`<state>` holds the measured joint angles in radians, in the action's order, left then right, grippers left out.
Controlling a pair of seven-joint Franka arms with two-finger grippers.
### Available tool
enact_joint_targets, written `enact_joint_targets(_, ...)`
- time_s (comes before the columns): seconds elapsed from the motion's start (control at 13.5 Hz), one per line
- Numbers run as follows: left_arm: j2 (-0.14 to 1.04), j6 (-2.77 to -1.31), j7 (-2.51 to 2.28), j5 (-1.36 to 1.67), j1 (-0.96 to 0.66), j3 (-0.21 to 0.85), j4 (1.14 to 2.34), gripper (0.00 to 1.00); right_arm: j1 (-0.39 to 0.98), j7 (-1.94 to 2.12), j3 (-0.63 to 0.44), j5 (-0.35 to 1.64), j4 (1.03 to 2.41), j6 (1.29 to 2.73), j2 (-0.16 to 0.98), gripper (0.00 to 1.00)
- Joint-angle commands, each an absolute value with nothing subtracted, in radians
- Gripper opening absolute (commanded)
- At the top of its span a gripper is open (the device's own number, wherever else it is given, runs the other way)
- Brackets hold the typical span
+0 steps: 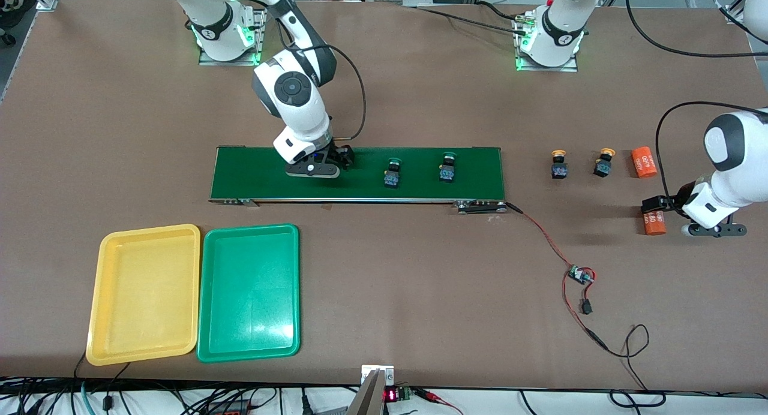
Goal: Sort buttons by color to trays
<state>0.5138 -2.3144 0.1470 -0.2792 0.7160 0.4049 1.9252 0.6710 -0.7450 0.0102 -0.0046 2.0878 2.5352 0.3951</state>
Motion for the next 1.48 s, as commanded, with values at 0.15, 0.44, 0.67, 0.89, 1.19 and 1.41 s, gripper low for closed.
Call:
enact_joint_targets(0.15, 0.612, -2.316, 0.169, -0.388, 0.722, 0.422, 1.878, 1.00, 0.675, -0.762, 0.008, 0.000, 2.083, 2.540, 0.393, 1.00)
enact_joint_targets(0.44, 0.641, -2.316, 0.169, -0.460, 0.735, 0.422, 1.850, 1.00, 0.675, -0.762, 0.008, 0.000, 2.083, 2.539, 0.390, 1.00)
enact_joint_targets(0.67, 0.672, -2.316, 0.170, -0.463, 0.733, 0.422, 1.813, 0.99, 0.675, -0.762, 0.008, 0.000, 2.083, 2.537, 0.388, 1.00)
enact_joint_targets(0.89, 0.686, -2.316, 0.170, -0.468, 0.730, 0.422, 1.802, 0.95, 0.670, -0.770, 0.008, 0.002, 2.083, 2.536, 0.373, 1.00)
enact_joint_targets(1.19, 0.695, -2.339, 0.169, -0.472, 0.726, 0.422, 1.796, 0.60, 0.661, -0.790, 0.002, 0.002, 2.080, 2.494, 0.313, 1.00)
enact_joint_targets(1.41, 0.690, -2.338, 0.167, -0.472, 0.727, 0.422, 1.796, 0.08, 0.660, -0.795, 0.000, 0.002, 2.080, 2.485, 0.304, 1.00)
